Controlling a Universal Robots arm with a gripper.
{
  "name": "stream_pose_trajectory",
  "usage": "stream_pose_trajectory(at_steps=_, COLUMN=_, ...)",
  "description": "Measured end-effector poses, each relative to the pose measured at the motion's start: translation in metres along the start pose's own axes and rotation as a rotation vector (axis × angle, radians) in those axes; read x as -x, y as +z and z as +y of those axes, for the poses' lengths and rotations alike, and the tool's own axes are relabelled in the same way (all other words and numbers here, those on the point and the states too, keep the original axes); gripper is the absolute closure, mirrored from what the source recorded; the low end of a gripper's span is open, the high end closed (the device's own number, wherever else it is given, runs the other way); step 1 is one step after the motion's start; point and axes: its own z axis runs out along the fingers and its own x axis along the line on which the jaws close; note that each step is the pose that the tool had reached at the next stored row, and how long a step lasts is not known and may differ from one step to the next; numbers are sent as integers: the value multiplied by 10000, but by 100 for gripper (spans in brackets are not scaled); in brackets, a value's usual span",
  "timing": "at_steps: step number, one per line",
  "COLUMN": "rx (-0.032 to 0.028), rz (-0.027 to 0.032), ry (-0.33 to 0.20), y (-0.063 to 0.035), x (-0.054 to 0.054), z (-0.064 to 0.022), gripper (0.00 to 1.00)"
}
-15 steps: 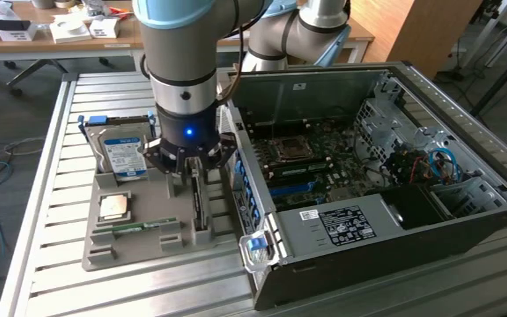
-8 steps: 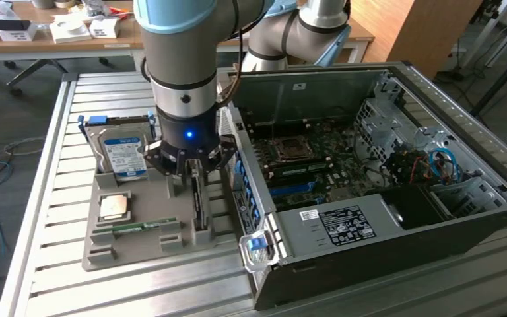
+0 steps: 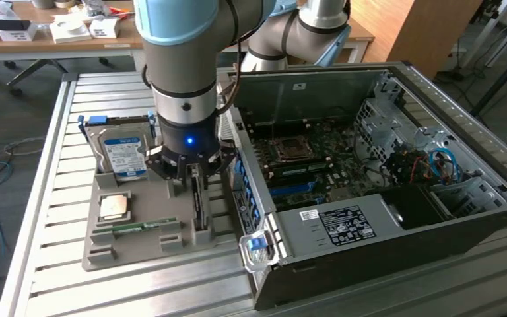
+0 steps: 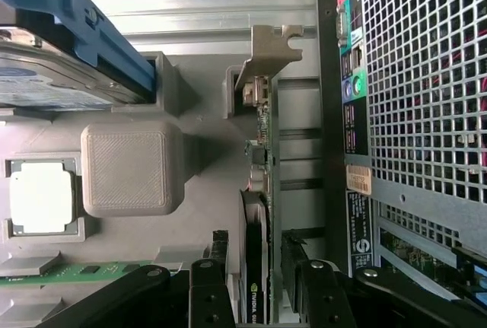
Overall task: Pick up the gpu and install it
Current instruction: 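Pick up the gpu and move the gpu toward the slot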
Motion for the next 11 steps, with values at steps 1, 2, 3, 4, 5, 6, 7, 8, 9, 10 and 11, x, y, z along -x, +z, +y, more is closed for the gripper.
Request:
stream_pose_trajectory(at_steps=1, rx=0, rz=0, ry=0, y=12, x=-1, z=-1, gripper=58)
stream_pose_trajectory(at_steps=2, rx=-1, rz=0, ry=0, y=25, x=-1, z=-2, gripper=58)
stream_pose_trajectory(at_steps=3, rx=0, rz=0, ry=0, y=37, x=-1, z=-2, gripper=58)
stream_pose_trajectory(at_steps=4, rx=-1, rz=1, ry=0, y=48, x=-1, z=-3, gripper=58)
stream_pose_trajectory(at_steps=5, rx=0, rz=0, ry=0, y=61, x=-2, z=-4, gripper=58)
stream_pose_trajectory(at_steps=6, rx=-1, rz=1, ry=0, y=74, x=-2, z=-4, gripper=58)
stream_pose_trajectory(at_steps=7, rx=-1, rz=0, ry=0, y=87, x=-3, z=-5, gripper=58)
stream_pose_trajectory(at_steps=8, rx=-1, rz=1, ry=0, y=100, x=-3, z=-6, gripper=58)
stream_pose_trajectory(at_steps=9, rx=0, rz=1, ry=0, y=112, x=-3, z=-6, gripper=58)
stream_pose_trajectory(at_steps=10, rx=0, rz=0, ry=0, y=120, x=-3, z=-7, gripper=58)
stream_pose_trajectory(at_steps=11, rx=0, rz=0, ry=0, y=126, x=-4, z=-7, gripper=58)
